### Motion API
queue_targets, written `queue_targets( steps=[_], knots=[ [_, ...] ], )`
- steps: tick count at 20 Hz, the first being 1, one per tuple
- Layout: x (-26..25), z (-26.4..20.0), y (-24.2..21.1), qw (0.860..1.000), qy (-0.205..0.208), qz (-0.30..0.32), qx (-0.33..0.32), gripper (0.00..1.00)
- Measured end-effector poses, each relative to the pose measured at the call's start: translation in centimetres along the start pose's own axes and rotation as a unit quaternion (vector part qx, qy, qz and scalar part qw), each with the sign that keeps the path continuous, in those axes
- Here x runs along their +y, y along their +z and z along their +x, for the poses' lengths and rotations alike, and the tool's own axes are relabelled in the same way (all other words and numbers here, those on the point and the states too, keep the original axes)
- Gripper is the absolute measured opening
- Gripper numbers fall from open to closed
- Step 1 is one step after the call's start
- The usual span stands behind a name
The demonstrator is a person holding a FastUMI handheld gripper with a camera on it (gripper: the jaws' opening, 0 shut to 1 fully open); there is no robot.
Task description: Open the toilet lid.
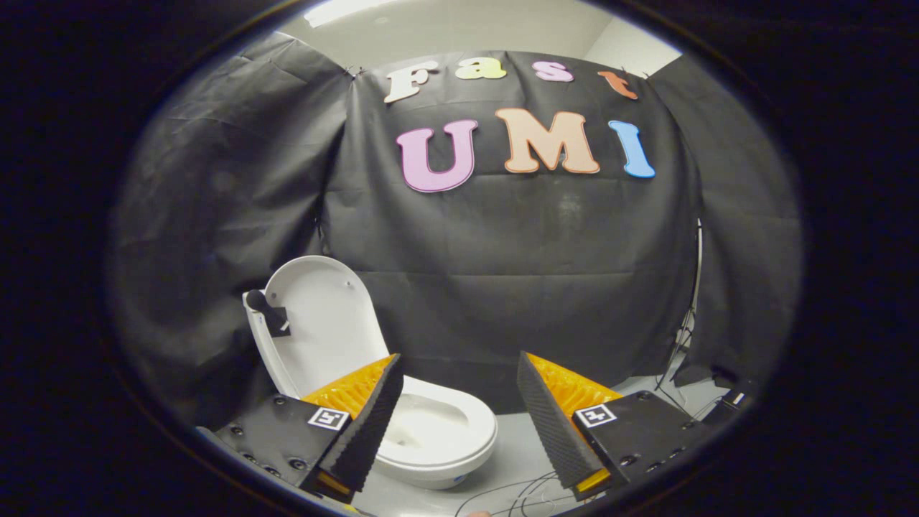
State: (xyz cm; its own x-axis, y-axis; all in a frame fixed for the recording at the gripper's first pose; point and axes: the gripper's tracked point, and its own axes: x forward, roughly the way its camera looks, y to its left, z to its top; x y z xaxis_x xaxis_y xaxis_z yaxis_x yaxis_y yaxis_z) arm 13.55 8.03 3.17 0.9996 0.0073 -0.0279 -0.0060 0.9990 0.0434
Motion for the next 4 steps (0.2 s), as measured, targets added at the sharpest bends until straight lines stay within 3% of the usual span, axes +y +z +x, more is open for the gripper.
queue_targets(
  steps=[4],
  knots=[
    [0.84,0.14,-0.30,1.000,0.006,-0.011,0.005,0.98]
  ],
)
